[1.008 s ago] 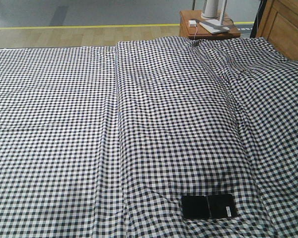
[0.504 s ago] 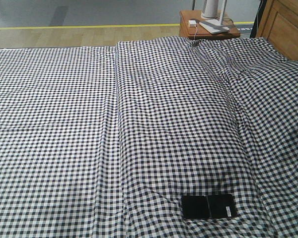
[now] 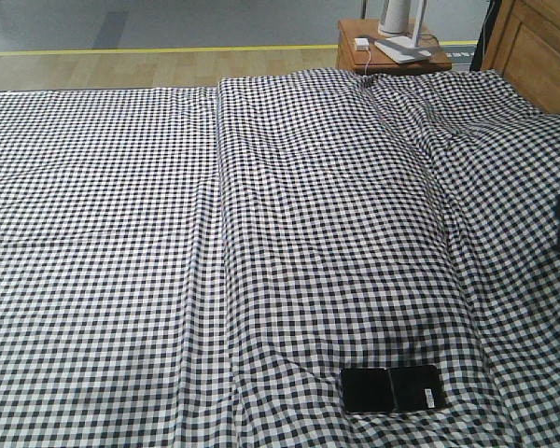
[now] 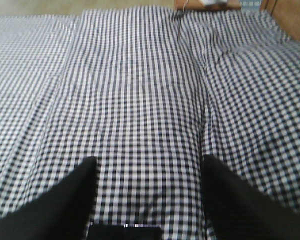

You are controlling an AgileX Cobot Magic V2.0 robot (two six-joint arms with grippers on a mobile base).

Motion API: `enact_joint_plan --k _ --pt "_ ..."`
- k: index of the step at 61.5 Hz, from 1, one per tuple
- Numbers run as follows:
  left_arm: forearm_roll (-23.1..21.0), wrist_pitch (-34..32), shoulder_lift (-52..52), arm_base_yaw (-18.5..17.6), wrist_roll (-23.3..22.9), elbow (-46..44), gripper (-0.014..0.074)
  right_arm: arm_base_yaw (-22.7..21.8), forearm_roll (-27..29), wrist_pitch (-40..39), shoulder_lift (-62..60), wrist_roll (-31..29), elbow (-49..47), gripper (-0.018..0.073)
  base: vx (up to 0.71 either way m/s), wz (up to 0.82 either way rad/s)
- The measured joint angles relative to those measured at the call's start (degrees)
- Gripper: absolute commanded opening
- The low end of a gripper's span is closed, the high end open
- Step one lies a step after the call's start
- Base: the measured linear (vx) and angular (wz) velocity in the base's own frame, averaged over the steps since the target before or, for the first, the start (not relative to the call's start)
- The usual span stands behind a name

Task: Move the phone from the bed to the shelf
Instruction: 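Move the right gripper down toward the black phone on the sheet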

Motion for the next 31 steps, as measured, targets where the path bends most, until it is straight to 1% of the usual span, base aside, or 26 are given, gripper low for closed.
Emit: enact_joint_plan --k 6,18,25,31 --pt "0.00 0.00 0.00 0.00 0.00 0.00 0.0001 0.00 0.00 0.12 2.17 0.12 0.00 0.0729 0.00 0.00" --pt "0.00 0.00 0.00 0.00 0.00 0.00 0.0001 0.00 0.00 1.31 4.50 0.12 0.00 0.0713 0.00 0.00" --pt "0.00 0.00 0.00 0.00 0.00 0.00 0.0001 0.00 0.00 5.68 5.72 0.17 -0.84 0.0695 0.00 0.00" --pt "0.00 0.00 0.00 0.00 0.00 0.00 0.0001 -0.14 0.00 11.10 7.82 0.59 -3.25 0.0683 0.00 0.00"
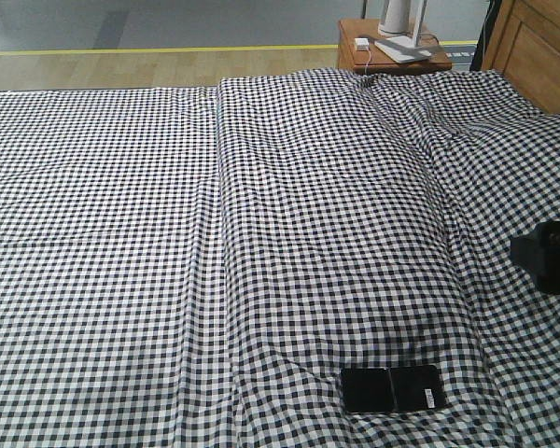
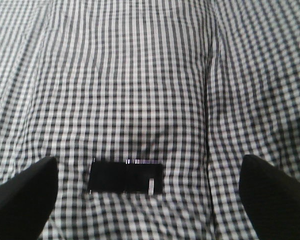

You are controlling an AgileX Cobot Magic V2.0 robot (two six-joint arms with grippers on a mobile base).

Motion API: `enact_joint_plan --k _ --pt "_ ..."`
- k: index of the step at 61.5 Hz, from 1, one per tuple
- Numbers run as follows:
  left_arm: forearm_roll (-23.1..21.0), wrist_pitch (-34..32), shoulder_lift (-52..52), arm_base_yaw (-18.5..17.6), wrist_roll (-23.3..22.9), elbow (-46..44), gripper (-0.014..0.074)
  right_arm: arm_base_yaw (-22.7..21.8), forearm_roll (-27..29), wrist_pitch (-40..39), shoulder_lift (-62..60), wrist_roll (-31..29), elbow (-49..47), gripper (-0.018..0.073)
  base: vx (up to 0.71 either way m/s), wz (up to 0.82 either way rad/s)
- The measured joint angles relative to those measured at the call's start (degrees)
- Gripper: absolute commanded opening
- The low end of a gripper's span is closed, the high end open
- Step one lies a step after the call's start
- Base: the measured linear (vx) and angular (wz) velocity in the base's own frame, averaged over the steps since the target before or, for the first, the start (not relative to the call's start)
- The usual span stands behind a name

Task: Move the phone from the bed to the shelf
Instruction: 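Move the right gripper down toward the black phone on the sheet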

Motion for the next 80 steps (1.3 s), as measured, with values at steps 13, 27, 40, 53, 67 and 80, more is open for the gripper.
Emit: enact_joint_plan --k 13,27,40,53,67,80 --pt "0.00 0.00 0.00 0.00 0.00 0.00 0.0001 -5.95 0.53 12.20 6.93 0.42 -7.10 0.0673 0.00 0.00" --pt "0.00 0.00 0.00 0.00 0.00 0.00 0.0001 -18.35 10.61 15.12 15.45 -9.60 -9.51 0.0661 0.00 0.00" --pt "0.00 0.00 0.00 0.00 0.00 0.00 0.0001 -26.29 24.99 14.27 27.09 -24.13 -9.56 0.0652 0.00 0.00" --pt "0.00 0.00 0.00 0.00 0.00 0.00 0.0001 -30.46 31.54 13.56 42.21 -32.86 -12.70 0.0649 0.00 0.00" --pt "0.00 0.00 0.00 0.00 0.00 0.00 0.0001 -32.91 38.35 15.83 57.25 -43.98 -18.87 0.0640 0.00 0.00" --pt "0.00 0.00 0.00 0.00 0.00 0.00 0.0001 -33.10 44.84 18.74 69.42 -55.92 -22.92 0.0629 0.00 0.00"
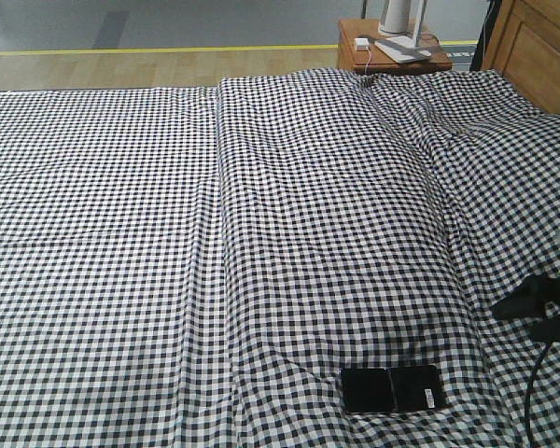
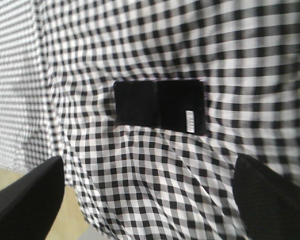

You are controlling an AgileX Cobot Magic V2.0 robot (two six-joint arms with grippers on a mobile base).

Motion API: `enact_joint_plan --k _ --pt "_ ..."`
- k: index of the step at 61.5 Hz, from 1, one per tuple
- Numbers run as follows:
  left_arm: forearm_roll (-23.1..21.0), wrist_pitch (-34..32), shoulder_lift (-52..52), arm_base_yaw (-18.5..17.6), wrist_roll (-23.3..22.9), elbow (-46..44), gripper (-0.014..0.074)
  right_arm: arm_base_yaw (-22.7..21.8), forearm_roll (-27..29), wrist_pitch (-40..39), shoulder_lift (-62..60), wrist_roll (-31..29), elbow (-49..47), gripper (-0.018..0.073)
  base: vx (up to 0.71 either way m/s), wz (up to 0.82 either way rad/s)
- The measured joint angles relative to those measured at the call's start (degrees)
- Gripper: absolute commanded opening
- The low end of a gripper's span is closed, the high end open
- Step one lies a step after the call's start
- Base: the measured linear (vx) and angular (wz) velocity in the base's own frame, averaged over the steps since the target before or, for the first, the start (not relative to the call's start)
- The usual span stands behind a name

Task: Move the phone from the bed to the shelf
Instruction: 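Move the right gripper down toward the black phone on the sheet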

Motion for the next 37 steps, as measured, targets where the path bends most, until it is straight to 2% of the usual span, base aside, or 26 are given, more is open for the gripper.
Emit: enact_joint_plan --k 14,37 --pt "0.00 0.00 0.00 0.00 0.00 0.00 0.0001 0.00 3.65 1.81 10.03 -6.22 -2.54 0.0616 0.00 0.00" --pt "0.00 0.00 0.00 0.00 0.00 0.00 0.0001 0.00 9.38 2.59 21.06 -12.13 -7.69 0.0598 0.00 0.00"
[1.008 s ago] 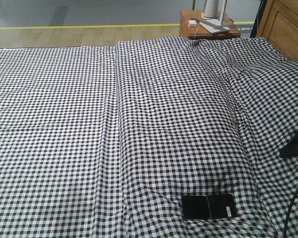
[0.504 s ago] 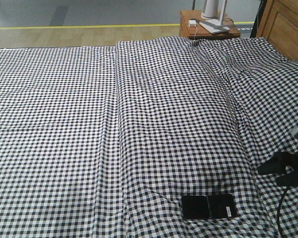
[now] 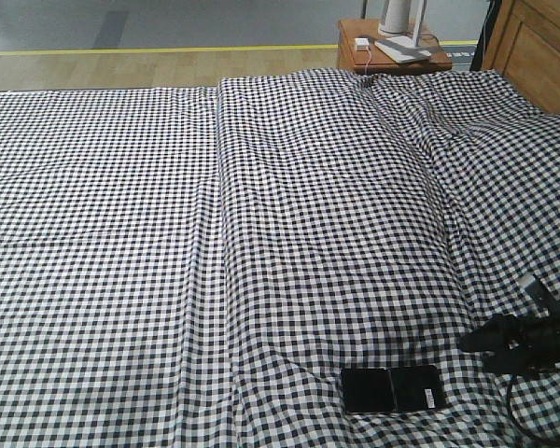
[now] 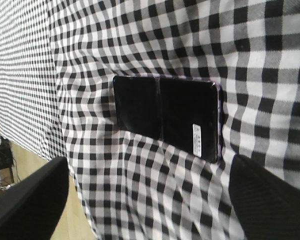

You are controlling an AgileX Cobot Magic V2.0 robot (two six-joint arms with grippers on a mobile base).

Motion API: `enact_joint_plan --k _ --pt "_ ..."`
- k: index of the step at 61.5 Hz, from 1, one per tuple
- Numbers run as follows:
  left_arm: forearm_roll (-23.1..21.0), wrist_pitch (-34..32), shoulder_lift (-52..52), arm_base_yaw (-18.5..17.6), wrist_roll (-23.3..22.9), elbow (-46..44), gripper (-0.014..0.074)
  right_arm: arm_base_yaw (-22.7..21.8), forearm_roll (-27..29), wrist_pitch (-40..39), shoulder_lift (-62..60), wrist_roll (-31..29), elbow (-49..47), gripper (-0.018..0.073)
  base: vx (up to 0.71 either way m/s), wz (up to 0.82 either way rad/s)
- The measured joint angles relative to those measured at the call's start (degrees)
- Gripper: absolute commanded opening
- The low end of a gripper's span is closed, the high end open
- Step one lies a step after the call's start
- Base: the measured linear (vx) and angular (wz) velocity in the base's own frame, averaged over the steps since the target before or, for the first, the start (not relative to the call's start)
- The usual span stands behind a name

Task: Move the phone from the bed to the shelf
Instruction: 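Move the right gripper down toward the black phone on the sheet, then close the right gripper on the black phone's edge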

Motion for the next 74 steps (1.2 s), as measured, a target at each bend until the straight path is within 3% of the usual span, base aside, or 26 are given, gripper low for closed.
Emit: enact_joint_plan --k 26,46,74 --pt "0.00 0.00 0.00 0.00 0.00 0.00 0.0001 0.28 3.97 1.80 8.08 -4.81 -3.74 0.0594 0.00 0.00" --pt "0.00 0.00 0.00 0.00 0.00 0.00 0.0001 3.15 5.15 1.80 11.79 -6.78 -4.90 0.0594 0.00 0.00" --pt "0.00 0.00 0.00 0.00 0.00 0.00 0.0001 3.63 5.72 0.92 15.48 -8.23 -7.47 0.0594 0.00 0.00"
